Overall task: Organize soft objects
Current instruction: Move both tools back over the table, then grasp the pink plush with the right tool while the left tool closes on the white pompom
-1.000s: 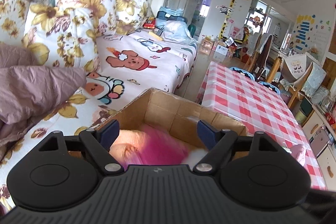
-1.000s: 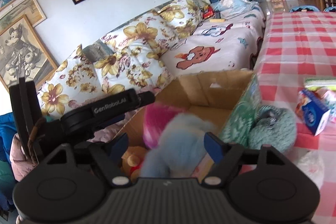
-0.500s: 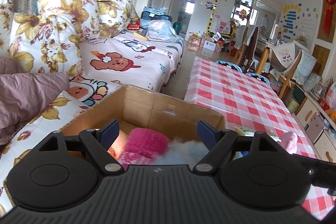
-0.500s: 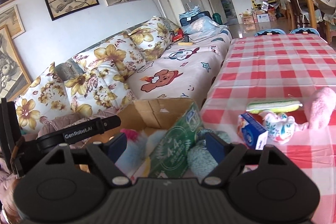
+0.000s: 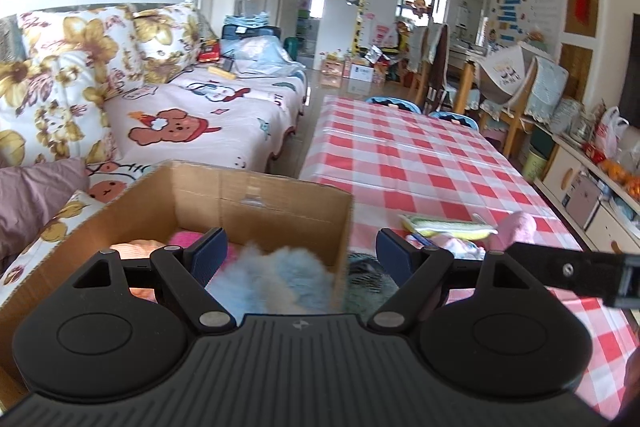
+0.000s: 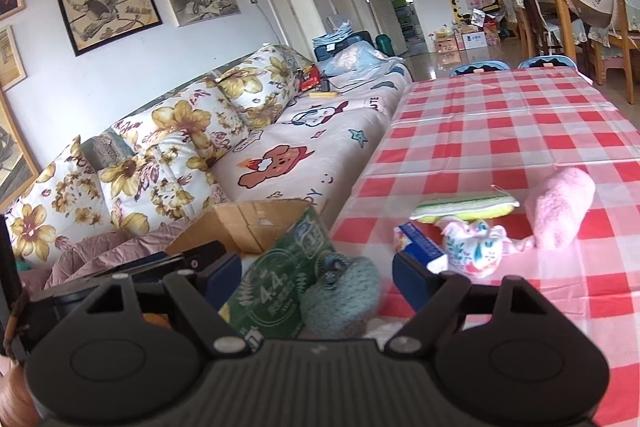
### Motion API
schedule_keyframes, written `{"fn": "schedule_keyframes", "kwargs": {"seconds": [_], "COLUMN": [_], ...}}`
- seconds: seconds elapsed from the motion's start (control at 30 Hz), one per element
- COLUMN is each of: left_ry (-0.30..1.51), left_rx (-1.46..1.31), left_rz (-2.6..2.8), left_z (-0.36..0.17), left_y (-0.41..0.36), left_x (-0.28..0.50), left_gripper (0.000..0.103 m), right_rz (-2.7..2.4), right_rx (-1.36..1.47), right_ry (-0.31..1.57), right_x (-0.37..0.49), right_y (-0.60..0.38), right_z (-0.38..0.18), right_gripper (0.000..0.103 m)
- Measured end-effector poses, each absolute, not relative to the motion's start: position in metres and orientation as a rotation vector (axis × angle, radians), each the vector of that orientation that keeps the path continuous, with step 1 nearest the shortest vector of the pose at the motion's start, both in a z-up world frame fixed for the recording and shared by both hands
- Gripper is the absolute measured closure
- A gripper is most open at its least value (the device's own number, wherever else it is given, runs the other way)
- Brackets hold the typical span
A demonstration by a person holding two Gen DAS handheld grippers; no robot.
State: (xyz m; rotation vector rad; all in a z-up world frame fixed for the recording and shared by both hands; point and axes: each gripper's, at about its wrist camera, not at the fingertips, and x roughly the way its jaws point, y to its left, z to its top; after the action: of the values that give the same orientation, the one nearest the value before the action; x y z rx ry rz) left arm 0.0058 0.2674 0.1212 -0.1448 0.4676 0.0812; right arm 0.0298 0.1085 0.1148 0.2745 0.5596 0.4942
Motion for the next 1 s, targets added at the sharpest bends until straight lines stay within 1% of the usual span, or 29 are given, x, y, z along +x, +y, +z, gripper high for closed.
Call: {"fn": "schedule_keyframes", "kwargs": {"seconds": [0.07,0.6,1.0], "left_ry": [0.468,0.478,0.541], "left_rx": [-0.133,-0.011,0.074], "left_rz": [0.066,-0.053,-0.109], "left_z": [0.121,0.11,0.093], "left_y": [0.265,0.251,0.236], "left_x": [0.006,0.011,0.018], "left_gripper": [0.0,0.0,0.0], "right_rz": [0.479,0.349,0.253], "right_rx": [0.282,0.318,0.352], "right_ry": [0.559,0.523,0.501], "right_x": [0.031,0.031,0.033], "right_y": [0.1,0.036,-0.014], "right_z": [0.114,0.113,0.108], "right_gripper": [0.021,0.02,0.02]}}
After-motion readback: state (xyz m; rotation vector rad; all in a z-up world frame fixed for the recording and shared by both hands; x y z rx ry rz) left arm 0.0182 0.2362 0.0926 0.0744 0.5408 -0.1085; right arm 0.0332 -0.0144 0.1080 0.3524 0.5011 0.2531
